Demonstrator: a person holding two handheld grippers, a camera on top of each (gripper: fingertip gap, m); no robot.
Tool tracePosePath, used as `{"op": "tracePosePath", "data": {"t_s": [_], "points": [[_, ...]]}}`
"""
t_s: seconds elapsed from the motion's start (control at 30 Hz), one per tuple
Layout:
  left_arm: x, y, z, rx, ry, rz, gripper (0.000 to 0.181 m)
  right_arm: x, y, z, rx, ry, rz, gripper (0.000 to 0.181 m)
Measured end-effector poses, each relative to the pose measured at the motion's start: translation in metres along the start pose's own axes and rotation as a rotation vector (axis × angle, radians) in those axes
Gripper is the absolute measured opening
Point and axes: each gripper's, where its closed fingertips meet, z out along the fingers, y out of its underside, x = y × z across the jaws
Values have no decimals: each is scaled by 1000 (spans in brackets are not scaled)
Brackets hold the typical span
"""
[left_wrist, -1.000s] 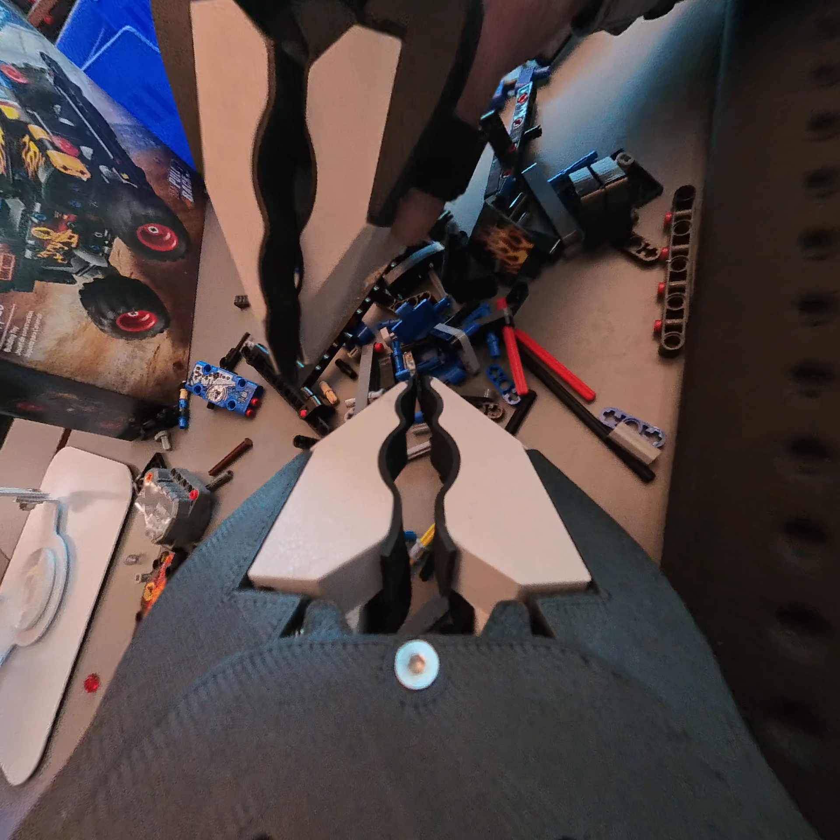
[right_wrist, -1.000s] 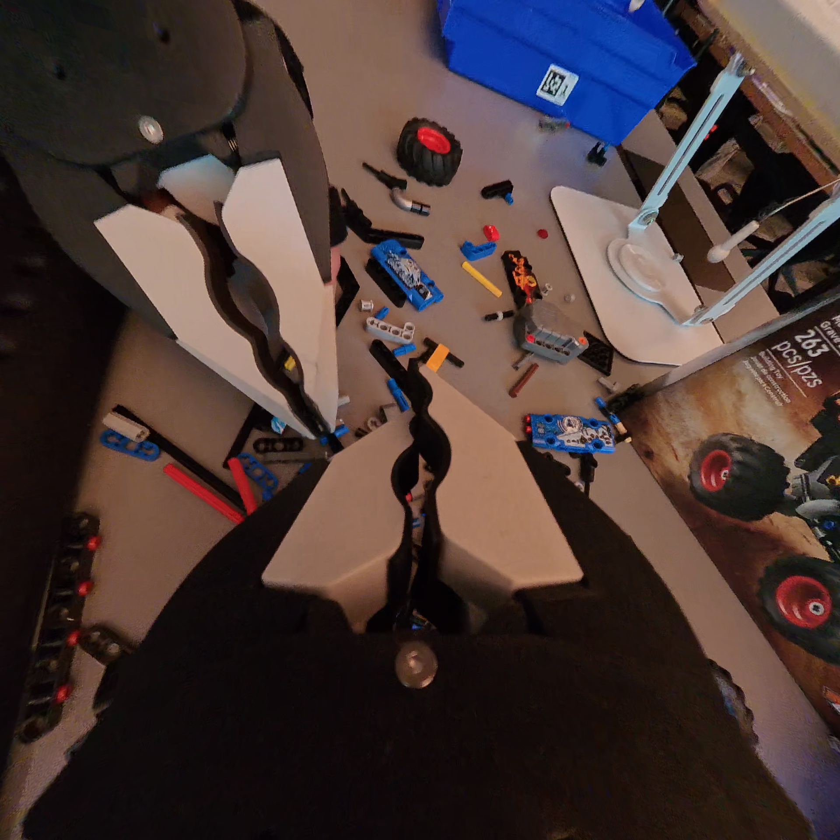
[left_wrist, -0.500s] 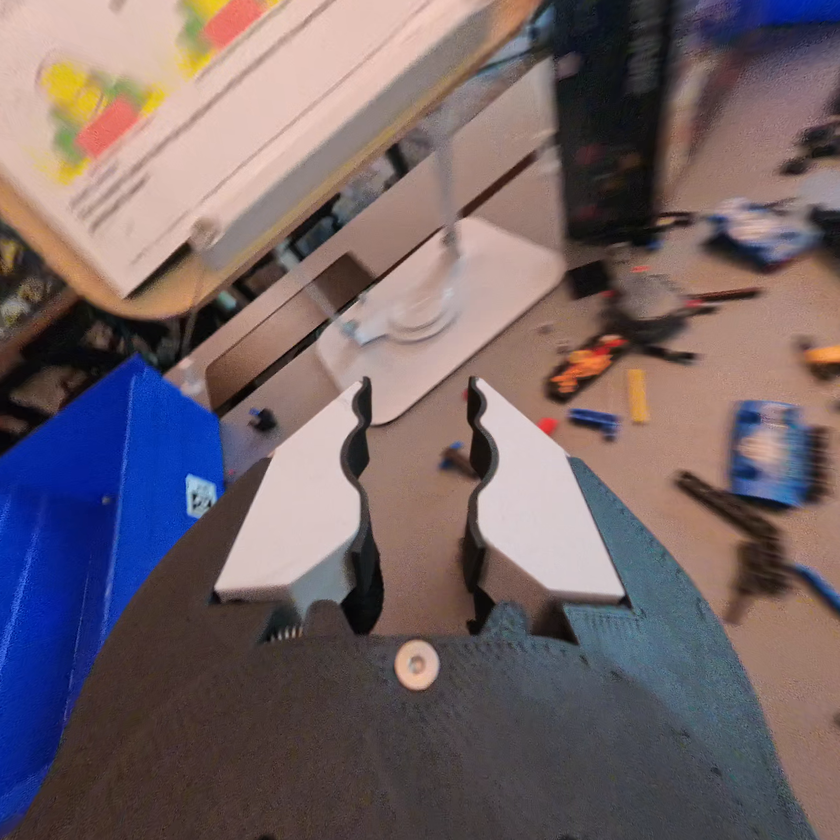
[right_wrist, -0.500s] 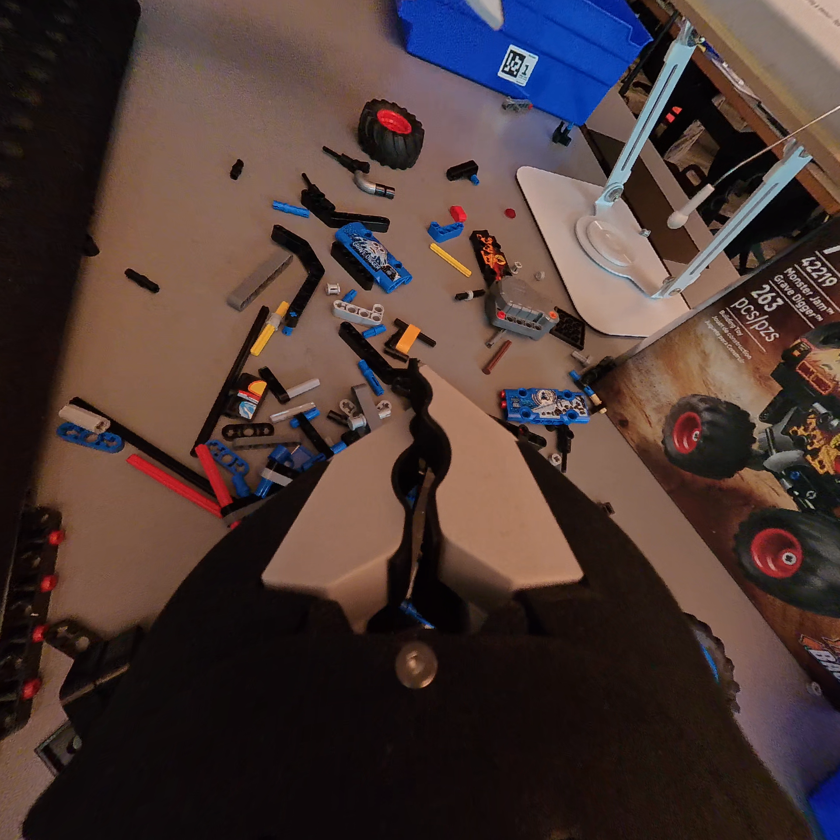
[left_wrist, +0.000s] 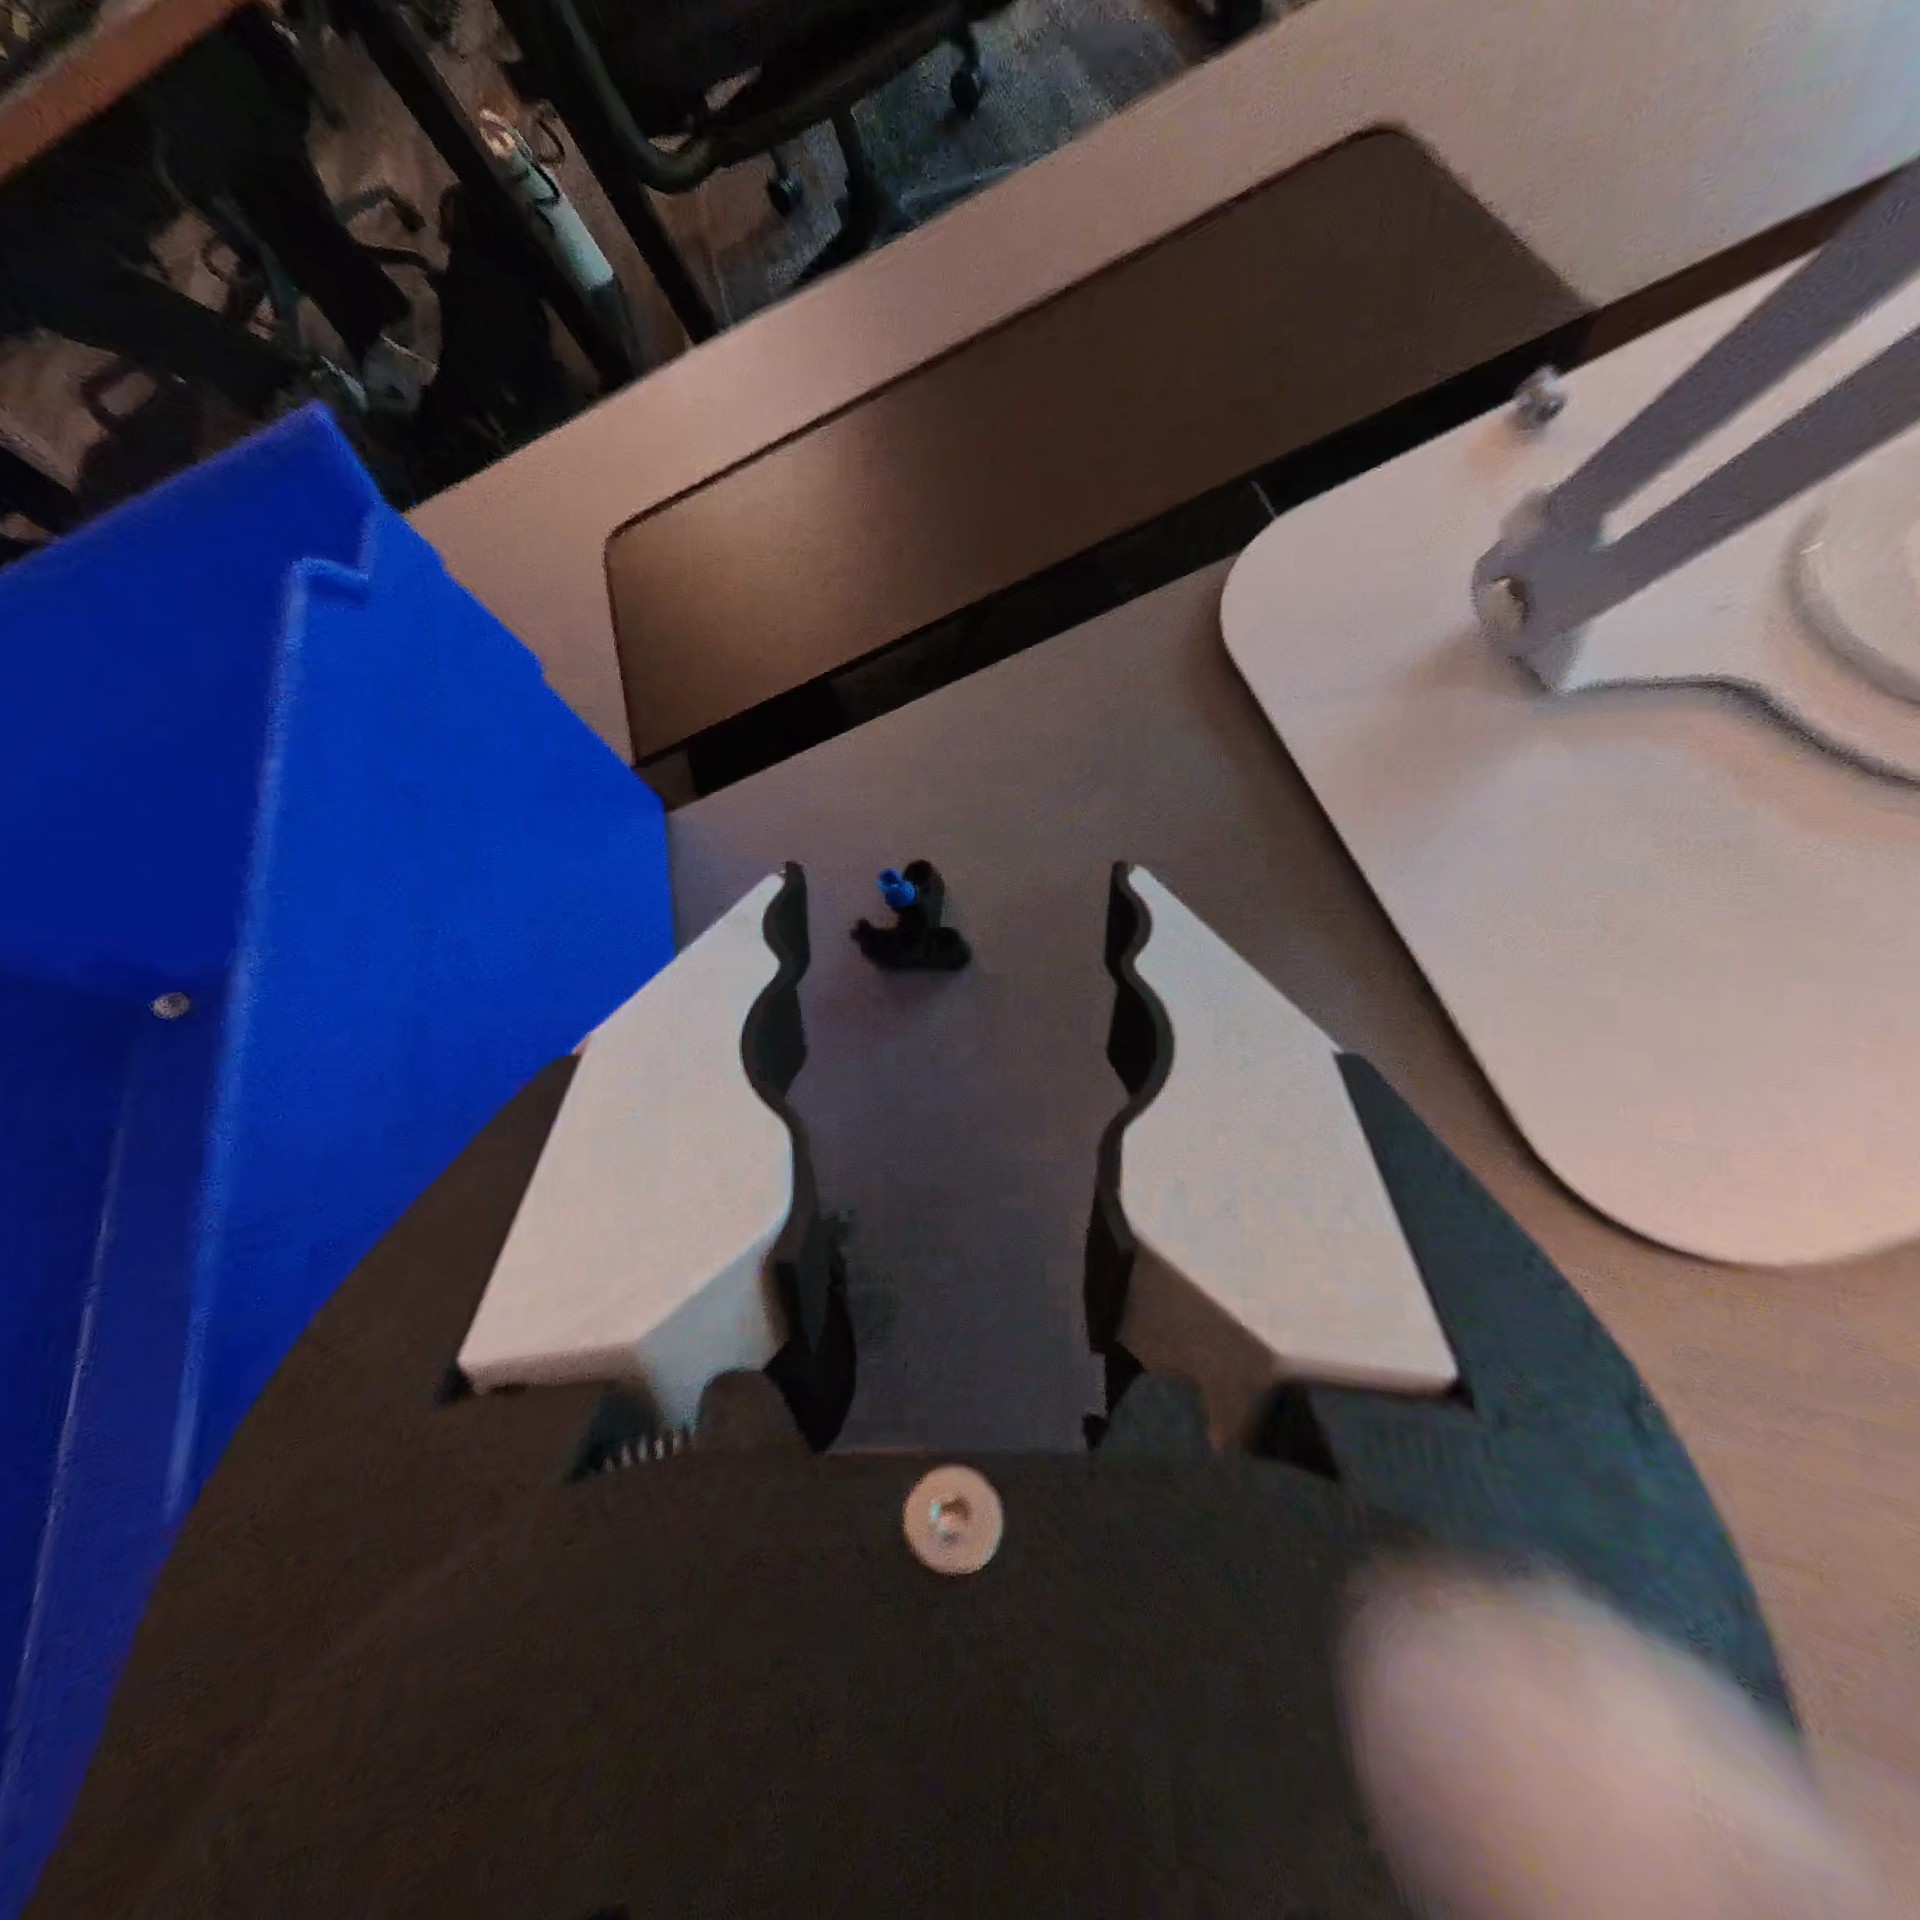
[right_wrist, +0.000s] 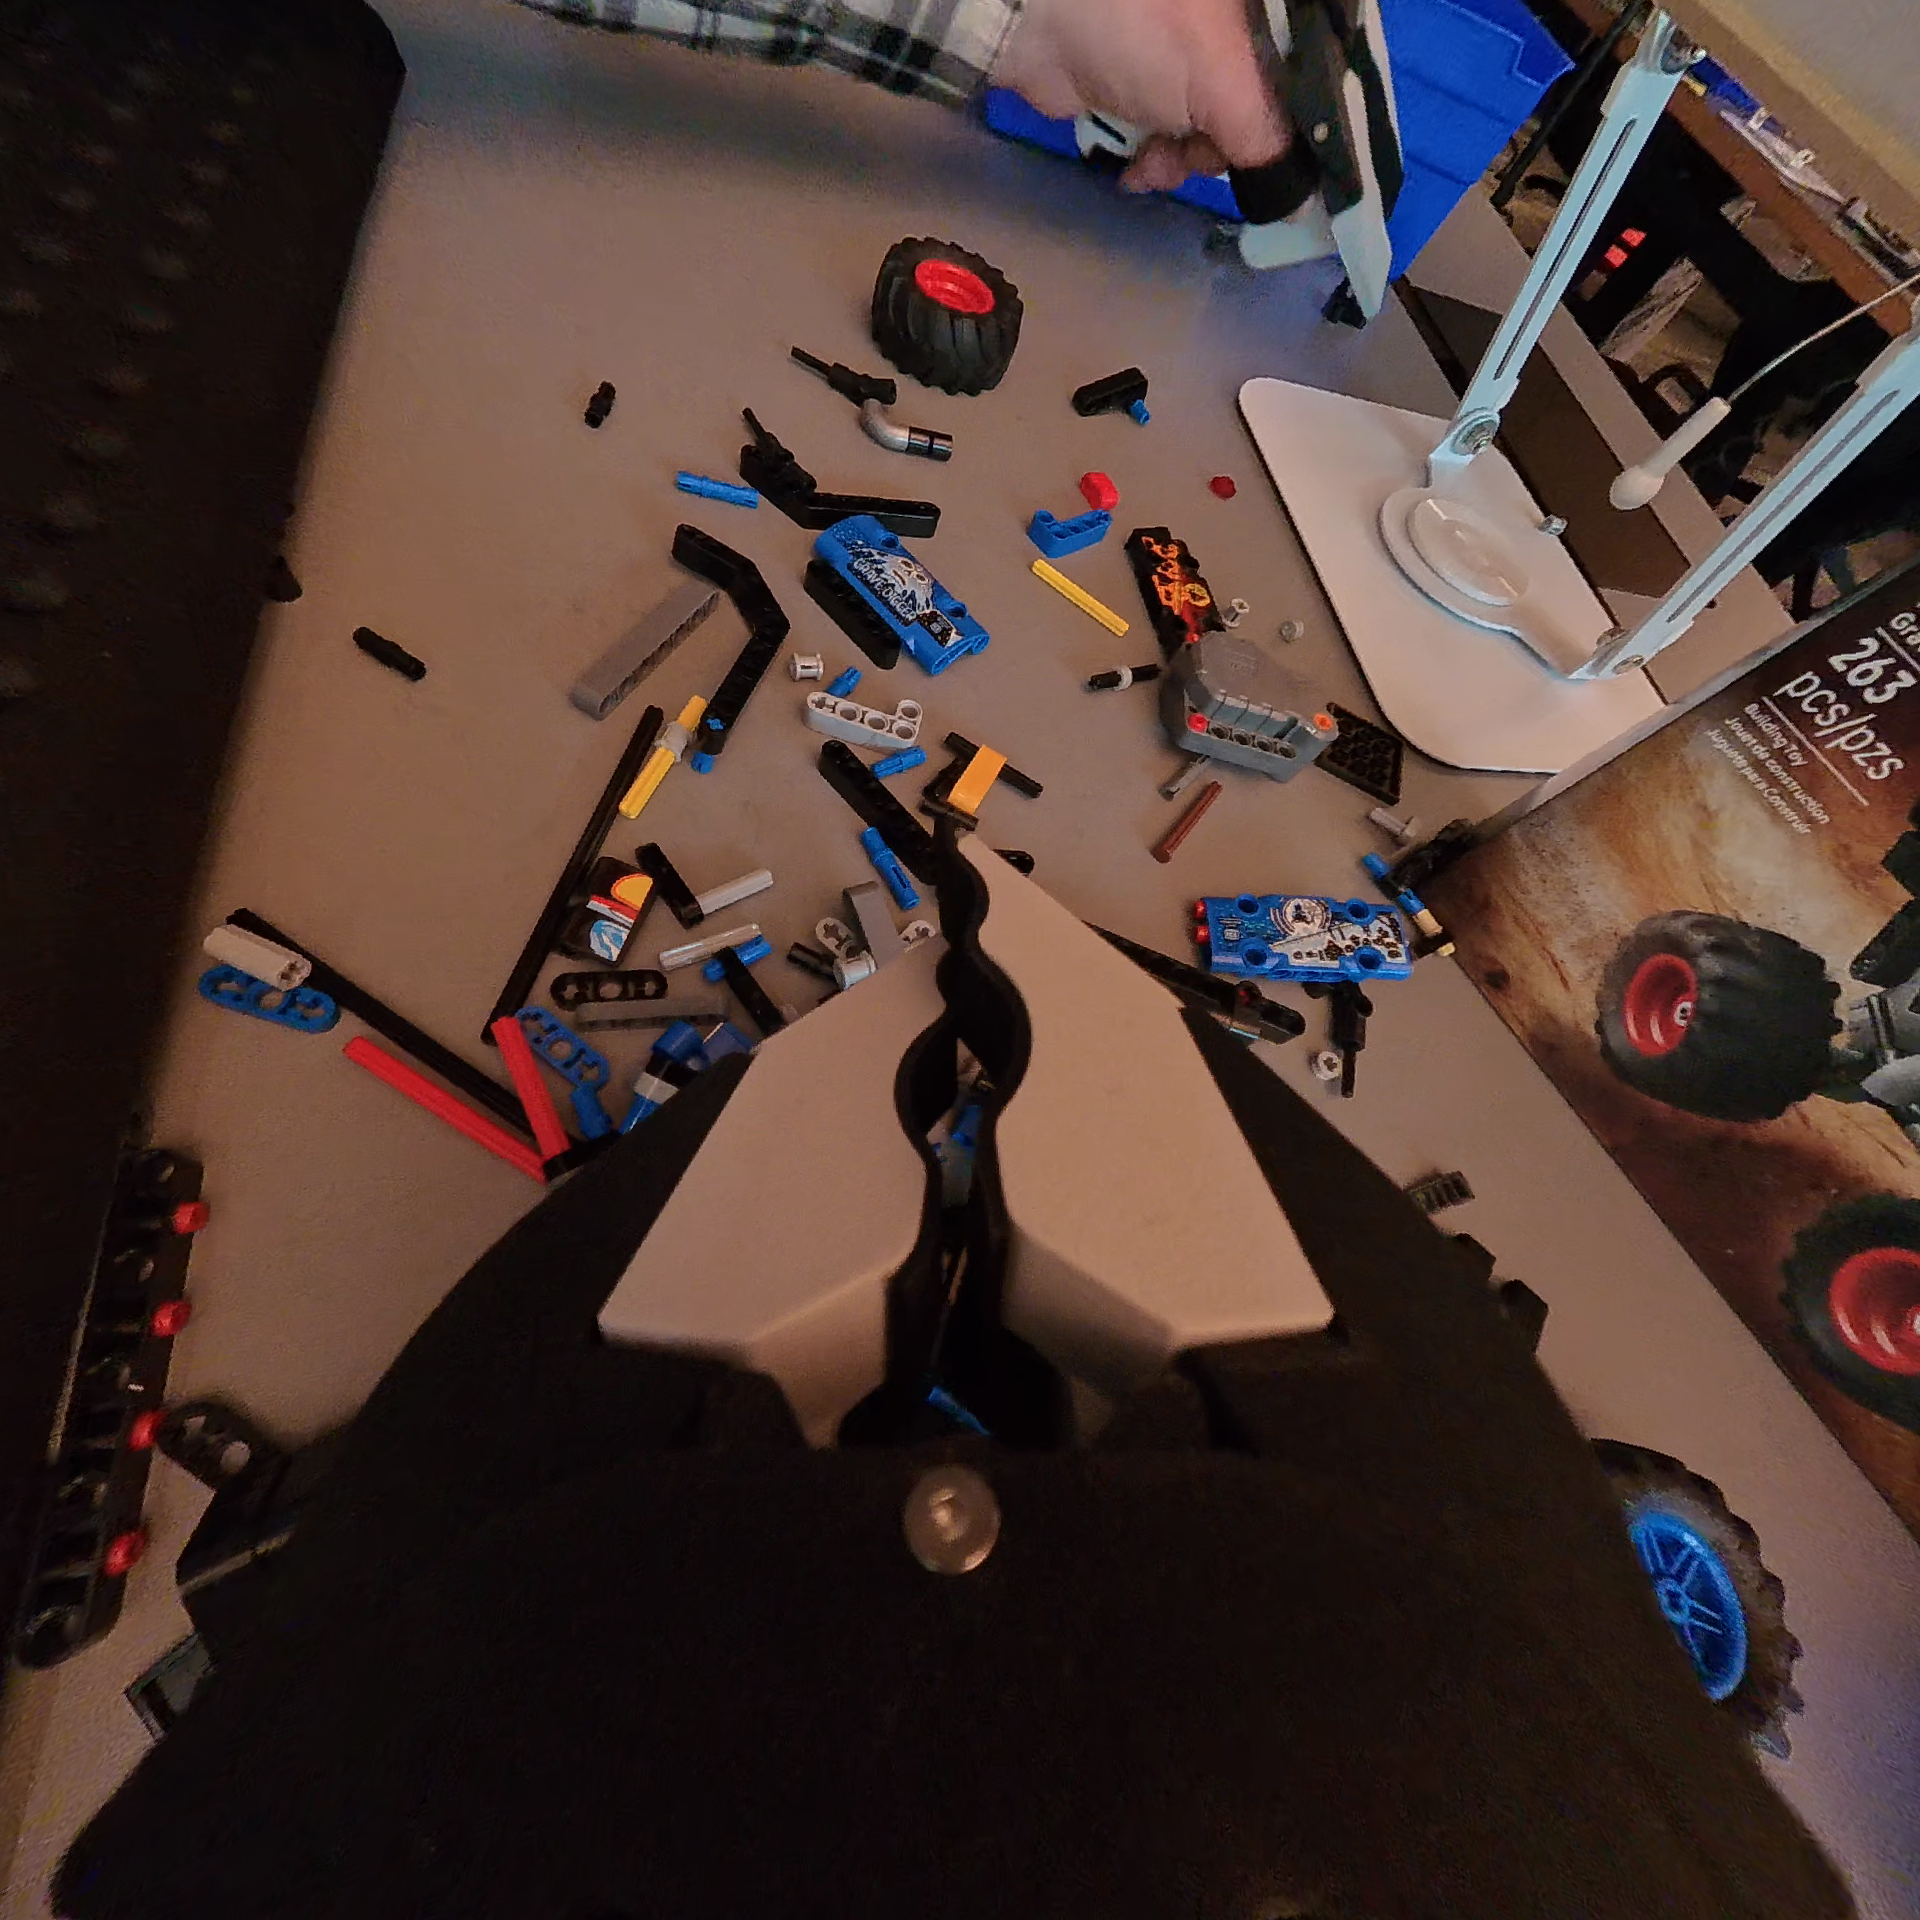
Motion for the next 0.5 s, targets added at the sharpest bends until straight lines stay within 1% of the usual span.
{"op": "tracePosePath", "data": {"t_s": [0.07,0.1,0.13,0.17,0.2,0.23,0.4,0.47,0.5], "points": [[-12,-3,9,18,-64,10,47,0,0,0,3,-5,7,0],[-13,-7,12,34,-60,1,39,0,1,0,3,-6,10,0],[-10,-9,14,46,-34,-6,20,0,1,0,4,-9,14,0],[-10,-9,16,55,-29,-19,14,0,1,0,6,-12,19,0],[-11,-7,18,56,-32,-38,14,0,1,0,8,-14,22,0],[-9,-3,20,45,-12,-56,9,-1,0,0,12,-16,24,0],[-19,7,22,-1,-56,-61,7,-3,-2,-1,22,-25,23,0],[-22,10,22,-10,-70,-69,1,-4,-4,-1,24,-27,17,0],[-22,10,22,-15,-68,-75,1,-5,-4,-1,23,-26,11,0]]}}
